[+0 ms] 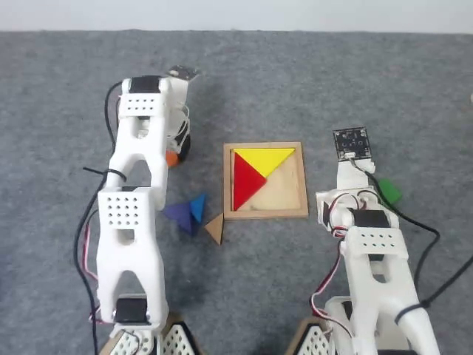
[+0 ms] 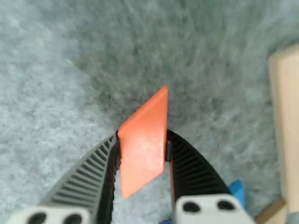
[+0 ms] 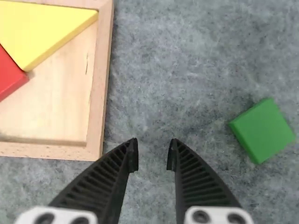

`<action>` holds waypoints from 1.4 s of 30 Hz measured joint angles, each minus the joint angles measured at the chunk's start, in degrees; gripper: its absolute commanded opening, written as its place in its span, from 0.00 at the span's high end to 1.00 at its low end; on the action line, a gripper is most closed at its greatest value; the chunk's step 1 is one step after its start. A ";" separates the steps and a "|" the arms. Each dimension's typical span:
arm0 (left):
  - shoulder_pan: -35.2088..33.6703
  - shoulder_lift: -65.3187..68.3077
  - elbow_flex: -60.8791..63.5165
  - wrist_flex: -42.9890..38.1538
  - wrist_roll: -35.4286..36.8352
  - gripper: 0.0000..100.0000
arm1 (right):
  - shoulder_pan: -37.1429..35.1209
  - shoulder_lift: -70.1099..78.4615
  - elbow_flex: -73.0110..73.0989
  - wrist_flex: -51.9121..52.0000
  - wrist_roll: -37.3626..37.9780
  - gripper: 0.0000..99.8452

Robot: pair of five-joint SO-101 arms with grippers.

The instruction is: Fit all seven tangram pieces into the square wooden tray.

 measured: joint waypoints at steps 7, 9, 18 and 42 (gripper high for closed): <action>9.58 -5.45 3.60 0.00 4.66 0.97 | 1.85 0.00 0.00 0.00 0.00 0.89; 13.89 -8.70 4.66 0.00 6.59 0.97 | 2.73 -1.58 0.00 0.00 0.00 0.89; 29.63 -12.84 4.84 0.00 11.52 0.97 | 13.01 -11.60 0.00 4.31 -0.70 0.89; 34.20 -6.59 0.88 -6.59 17.58 0.80 | 16.70 -17.14 1.58 7.91 -1.41 0.89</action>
